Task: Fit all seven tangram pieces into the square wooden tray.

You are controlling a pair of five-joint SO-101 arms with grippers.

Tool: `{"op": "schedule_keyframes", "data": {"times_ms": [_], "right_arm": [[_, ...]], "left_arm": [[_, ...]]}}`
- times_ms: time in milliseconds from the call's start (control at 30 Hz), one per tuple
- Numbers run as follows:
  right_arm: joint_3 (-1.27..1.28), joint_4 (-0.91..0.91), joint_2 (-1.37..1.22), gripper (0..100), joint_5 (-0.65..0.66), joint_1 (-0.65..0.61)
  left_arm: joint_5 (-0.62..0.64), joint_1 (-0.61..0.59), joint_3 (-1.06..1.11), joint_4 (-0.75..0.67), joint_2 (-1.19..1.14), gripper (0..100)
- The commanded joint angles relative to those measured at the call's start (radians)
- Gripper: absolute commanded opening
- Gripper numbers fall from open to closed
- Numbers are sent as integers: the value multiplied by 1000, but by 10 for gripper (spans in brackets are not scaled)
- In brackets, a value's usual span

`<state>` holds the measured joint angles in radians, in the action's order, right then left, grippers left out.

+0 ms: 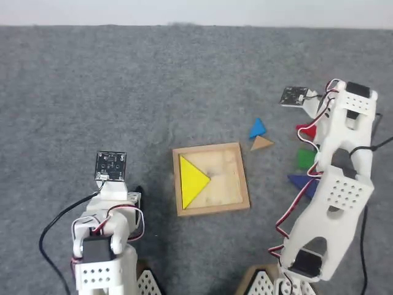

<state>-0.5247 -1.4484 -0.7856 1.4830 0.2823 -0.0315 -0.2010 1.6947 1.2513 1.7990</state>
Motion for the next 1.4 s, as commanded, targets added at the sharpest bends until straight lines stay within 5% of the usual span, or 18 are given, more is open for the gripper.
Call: {"op": "schedule_keyframes", "data": {"times_ms": [0, 167, 333, 867, 1100, 1367], "right_arm": [[-8, 51, -27, 307, -17, 19], [-132, -50, 18, 310, -18, 61], [-299, -199, 56, 310, 123, 93], [-549, -79, -302, 310, 181, 76], [-609, -232, -377, 306, 181, 94], [-565, -351, -372, 187, 175, 163]], "left_arm": [[-9, 6, -12, 6, 11, 150], [-9, 6, -12, 6, 11, 150], [-9, 6, -12, 6, 11, 150], [-9, 6, -12, 6, 11, 150], [-9, 6, -12, 6, 11, 150], [-9, 6, -12, 6, 11, 150]]}}
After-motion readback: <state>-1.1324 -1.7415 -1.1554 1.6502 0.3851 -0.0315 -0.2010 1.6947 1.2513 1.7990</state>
